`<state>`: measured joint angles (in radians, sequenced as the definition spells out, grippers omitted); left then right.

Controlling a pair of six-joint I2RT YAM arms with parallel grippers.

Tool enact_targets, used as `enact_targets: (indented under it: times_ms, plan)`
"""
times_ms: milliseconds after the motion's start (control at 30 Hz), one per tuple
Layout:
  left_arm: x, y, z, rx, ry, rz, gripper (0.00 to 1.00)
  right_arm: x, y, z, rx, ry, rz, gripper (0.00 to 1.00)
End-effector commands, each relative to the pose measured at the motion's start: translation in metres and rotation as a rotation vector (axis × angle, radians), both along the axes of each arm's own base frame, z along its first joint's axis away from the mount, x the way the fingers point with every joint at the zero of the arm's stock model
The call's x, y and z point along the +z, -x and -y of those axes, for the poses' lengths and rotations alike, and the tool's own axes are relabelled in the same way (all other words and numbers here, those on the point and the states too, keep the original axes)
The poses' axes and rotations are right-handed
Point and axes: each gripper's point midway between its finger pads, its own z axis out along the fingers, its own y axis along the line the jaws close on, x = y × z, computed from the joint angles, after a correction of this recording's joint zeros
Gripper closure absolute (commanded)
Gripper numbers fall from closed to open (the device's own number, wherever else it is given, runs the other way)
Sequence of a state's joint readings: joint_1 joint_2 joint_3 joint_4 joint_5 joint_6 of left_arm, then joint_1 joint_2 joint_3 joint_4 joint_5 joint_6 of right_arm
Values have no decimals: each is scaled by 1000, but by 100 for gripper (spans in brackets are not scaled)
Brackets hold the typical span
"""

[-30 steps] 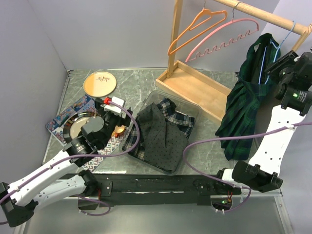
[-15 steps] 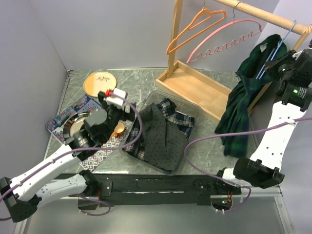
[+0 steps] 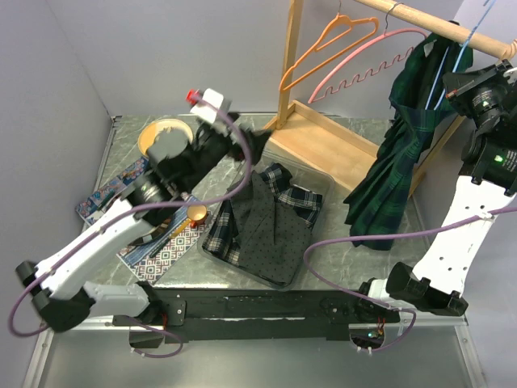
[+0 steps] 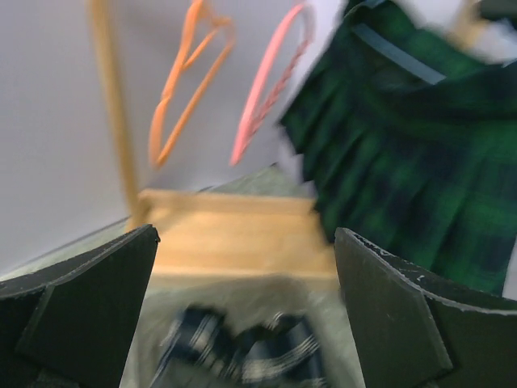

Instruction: Remove the skirt from the hanger

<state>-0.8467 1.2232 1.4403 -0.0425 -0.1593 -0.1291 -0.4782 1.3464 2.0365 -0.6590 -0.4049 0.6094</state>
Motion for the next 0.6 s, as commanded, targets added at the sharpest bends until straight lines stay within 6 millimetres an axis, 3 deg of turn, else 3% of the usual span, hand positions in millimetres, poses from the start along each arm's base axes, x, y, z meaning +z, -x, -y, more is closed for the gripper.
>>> enact_targets:
  times_ms: [0, 33, 100, 200, 233, 267, 333, 433, 500, 567]
  plan:
    - [46, 18, 45, -232, 35, 48, 3, 81, 33, -42, 94, 61, 266, 100]
    - [40, 13, 60, -250, 23, 35, 3, 80, 35, -44, 92, 46, 267, 100]
    - [49, 17, 73, -262, 36, 68, 3, 78, 42, -56, 114, 20, 275, 100]
    - [45, 39, 106, -317, 14, 105, 3, 69, 48, -64, 115, -33, 261, 100]
    - [45, 56, 122, -360, 22, 121, 3, 67, 50, -71, 131, -56, 259, 100]
    - [44, 65, 129, -382, 22, 126, 3, 56, 47, -71, 126, -82, 238, 100]
    - [36, 88, 152, -447, 2, 127, 3, 64, 62, -81, 134, -108, 291, 100]
    - [29, 110, 172, -473, -1, 112, 3, 58, 74, -90, 140, -161, 296, 100]
    - [24, 121, 182, -490, 15, 112, 3, 65, 92, -96, 153, -196, 337, 100]
    - [21, 126, 188, -488, 18, 109, 3, 65, 103, -101, 170, -220, 356, 100]
